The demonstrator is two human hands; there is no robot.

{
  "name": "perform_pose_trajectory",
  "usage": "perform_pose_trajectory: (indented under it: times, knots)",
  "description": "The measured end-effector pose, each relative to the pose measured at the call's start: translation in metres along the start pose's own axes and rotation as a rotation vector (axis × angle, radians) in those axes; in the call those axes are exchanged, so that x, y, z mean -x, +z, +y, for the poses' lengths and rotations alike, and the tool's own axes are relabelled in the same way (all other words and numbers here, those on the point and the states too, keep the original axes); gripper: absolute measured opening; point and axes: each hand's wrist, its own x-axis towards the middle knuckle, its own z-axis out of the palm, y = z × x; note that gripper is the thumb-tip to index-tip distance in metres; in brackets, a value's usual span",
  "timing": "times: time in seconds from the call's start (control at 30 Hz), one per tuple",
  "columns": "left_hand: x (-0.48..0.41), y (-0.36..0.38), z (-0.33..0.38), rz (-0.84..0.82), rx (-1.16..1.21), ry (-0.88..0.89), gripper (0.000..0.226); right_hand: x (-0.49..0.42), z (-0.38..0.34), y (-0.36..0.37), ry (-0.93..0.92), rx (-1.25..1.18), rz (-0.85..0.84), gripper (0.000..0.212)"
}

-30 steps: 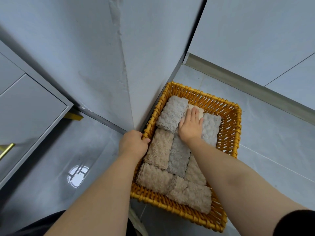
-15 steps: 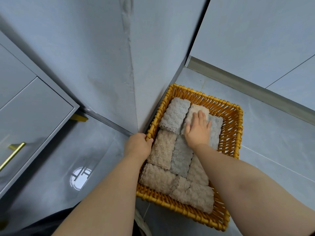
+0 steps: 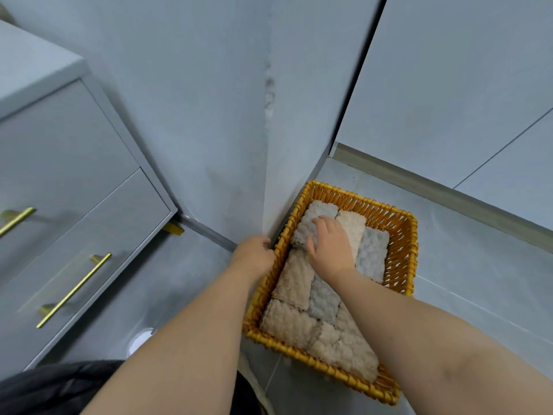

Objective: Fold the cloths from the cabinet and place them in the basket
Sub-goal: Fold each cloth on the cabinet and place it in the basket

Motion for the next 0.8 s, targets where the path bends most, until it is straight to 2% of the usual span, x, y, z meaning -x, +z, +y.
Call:
perform_pose_trajectory:
  times: [0.1, 0.2, 0.3, 0.43, 0.6, 0.8]
  knots:
    - [0.012, -0.021, 0.003, 0.01, -0.046, 0.042, 0.038, 0.005, -0.027, -0.017, -0.184, 0.01, 0.003, 0.031]
    - [0.028, -0.05, 0.0, 0.011, -0.172, 0.083, 0.037, 0.013, -0.055, -0.033, -0.345, 0.016, -0.021, 0.034]
    - [0.048, -0.087, -0.014, 0.015, -0.257, 0.062, 0.04, 0.017, -0.084, -0.047, -0.399, -0.025, -0.024, 0.035]
    - [0.074, -0.132, -0.03, 0.113, -0.326, 0.036, 0.039, 0.014, -0.128, -0.067, -0.467, -0.085, 0.004, 0.043]
    - [0.109, -0.187, -0.037, 0.348, -0.326, 0.073, 0.041, -0.007, -0.192, -0.096, -0.491, -0.2, 0.083, 0.046]
    - [0.161, -0.259, -0.071, 0.855, -0.363, 0.238, 0.038, -0.036, -0.282, -0.129, -0.545, -0.286, 0.199, 0.043]
